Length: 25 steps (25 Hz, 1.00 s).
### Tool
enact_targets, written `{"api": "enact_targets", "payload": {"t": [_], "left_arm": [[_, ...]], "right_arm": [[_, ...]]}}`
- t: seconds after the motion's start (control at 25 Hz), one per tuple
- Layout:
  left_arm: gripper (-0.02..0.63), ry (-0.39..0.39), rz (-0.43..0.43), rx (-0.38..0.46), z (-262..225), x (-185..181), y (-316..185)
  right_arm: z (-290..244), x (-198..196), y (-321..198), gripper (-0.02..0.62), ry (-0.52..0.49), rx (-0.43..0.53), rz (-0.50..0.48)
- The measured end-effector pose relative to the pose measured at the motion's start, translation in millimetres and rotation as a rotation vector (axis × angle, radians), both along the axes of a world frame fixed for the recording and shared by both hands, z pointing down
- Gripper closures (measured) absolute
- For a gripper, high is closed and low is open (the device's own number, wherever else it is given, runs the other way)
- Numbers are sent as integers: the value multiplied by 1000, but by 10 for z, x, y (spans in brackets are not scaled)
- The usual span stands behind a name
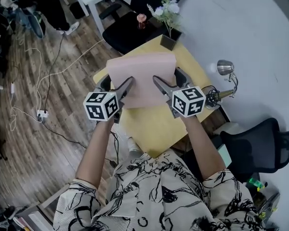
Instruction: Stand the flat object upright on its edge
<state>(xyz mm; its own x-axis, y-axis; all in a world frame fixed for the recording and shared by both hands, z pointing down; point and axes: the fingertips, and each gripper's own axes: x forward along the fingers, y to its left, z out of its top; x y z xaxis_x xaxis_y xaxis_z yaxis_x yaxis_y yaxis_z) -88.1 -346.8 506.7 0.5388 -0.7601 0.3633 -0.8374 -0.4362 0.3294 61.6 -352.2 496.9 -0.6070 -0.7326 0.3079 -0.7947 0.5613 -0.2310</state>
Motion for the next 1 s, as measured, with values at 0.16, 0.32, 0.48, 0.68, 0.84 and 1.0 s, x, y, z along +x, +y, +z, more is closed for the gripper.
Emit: {"api": "enact_targets", "payload": {"t": [0.16,0.32,0.48,0.68,0.84,1.0], "left_arm": [[233,3,17,48,-116,43,7],[233,-2,23,87,-154,48,59],[233,-38,24,146,-185,43,118],[233,-57,40,181,-168,68,151],[232,-67,44,218,-194,46,175],[232,-68,46,249,-198,47,197]], "right_arm": [[-121,38,26,222,11,53,-3],[-164,40,79,222,26,92,-11],[-142,32,145,222,23,116,-4],[-100,55,195,222,21,151,7],[-108,31,219,221,17,181,7],[-117,29,240,221,23,211,4]]}}
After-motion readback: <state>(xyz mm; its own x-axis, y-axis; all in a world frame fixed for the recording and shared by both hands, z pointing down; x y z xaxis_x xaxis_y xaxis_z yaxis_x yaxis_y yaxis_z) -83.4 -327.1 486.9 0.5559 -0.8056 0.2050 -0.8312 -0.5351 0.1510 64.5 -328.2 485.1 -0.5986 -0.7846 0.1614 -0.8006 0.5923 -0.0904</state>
